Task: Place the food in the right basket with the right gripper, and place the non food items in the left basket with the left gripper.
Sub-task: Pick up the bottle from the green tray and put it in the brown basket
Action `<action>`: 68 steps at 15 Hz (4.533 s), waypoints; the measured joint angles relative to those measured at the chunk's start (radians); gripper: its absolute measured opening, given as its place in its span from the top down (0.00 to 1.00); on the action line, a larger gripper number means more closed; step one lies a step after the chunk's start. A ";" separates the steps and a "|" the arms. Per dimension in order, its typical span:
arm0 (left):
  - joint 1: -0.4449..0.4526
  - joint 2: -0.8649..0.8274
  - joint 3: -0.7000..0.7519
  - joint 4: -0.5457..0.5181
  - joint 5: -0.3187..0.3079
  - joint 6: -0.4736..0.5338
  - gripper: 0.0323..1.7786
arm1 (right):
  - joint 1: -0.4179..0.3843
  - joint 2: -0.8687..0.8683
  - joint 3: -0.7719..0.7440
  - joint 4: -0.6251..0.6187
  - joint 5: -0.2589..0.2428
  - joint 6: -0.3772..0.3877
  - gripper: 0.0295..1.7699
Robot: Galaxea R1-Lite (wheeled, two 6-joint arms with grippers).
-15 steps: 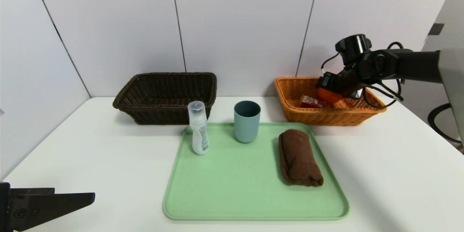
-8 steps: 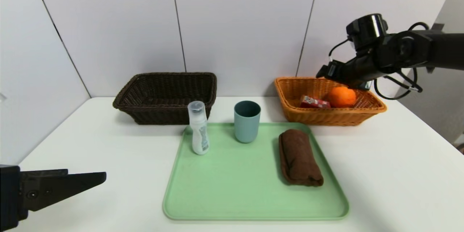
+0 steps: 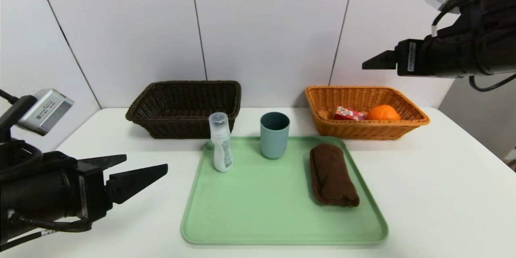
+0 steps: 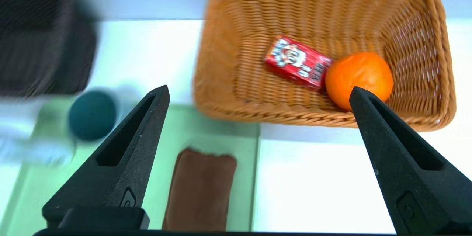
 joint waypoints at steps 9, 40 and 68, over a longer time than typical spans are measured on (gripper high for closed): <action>-0.099 0.241 -0.025 -0.161 0.076 0.071 0.05 | -0.011 -0.130 0.156 -0.092 0.050 -0.187 0.04; -0.149 0.727 0.108 -0.952 0.133 0.044 0.05 | -0.069 -0.244 0.500 -0.560 0.072 -0.051 0.04; -0.099 0.834 0.055 -1.100 0.132 0.216 0.05 | -0.053 -0.246 0.551 -0.627 0.085 -0.051 0.04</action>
